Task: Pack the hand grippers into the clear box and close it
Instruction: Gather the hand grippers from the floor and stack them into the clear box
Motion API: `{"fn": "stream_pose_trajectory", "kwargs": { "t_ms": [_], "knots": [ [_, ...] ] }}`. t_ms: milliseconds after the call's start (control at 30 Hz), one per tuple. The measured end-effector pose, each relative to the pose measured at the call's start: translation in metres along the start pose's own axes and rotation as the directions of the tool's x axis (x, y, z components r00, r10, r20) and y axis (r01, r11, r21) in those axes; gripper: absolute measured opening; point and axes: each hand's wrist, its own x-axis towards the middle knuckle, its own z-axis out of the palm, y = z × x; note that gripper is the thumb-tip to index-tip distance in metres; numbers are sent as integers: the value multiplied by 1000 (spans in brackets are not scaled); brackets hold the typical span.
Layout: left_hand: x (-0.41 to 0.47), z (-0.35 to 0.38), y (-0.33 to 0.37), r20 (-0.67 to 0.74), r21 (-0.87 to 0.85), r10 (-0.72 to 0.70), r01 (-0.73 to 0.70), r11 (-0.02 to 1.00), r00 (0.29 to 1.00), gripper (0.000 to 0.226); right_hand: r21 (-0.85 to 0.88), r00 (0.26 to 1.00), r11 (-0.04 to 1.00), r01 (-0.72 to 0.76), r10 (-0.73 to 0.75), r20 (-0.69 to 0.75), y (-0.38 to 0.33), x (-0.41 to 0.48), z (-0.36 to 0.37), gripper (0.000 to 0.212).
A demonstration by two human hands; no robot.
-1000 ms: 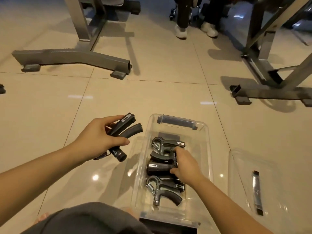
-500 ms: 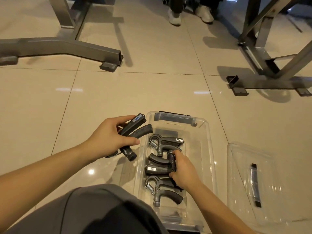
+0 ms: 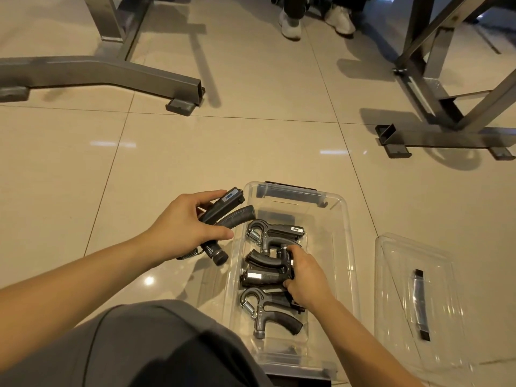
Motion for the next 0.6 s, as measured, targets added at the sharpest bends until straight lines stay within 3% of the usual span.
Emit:
{"fn": "stream_pose_trajectory", "kwargs": {
  "t_ms": [367, 467, 600],
  "knots": [
    [3, 4, 2, -5, -19, 7, -7, 1000, 1000, 80, 18, 1000, 1000, 23, -23, -9, -16, -4, -20, 75],
    [6, 7, 8, -18, 15, 35, -35, 999, 999, 80, 368, 995, 929, 34, 3, -98, -51, -7, -55, 55],
    [10, 8, 16, 64, 138, 104, -112, 984, 993, 75, 764, 999, 644, 47, -23, -42, -105, -14, -102, 26]
  ]
}}
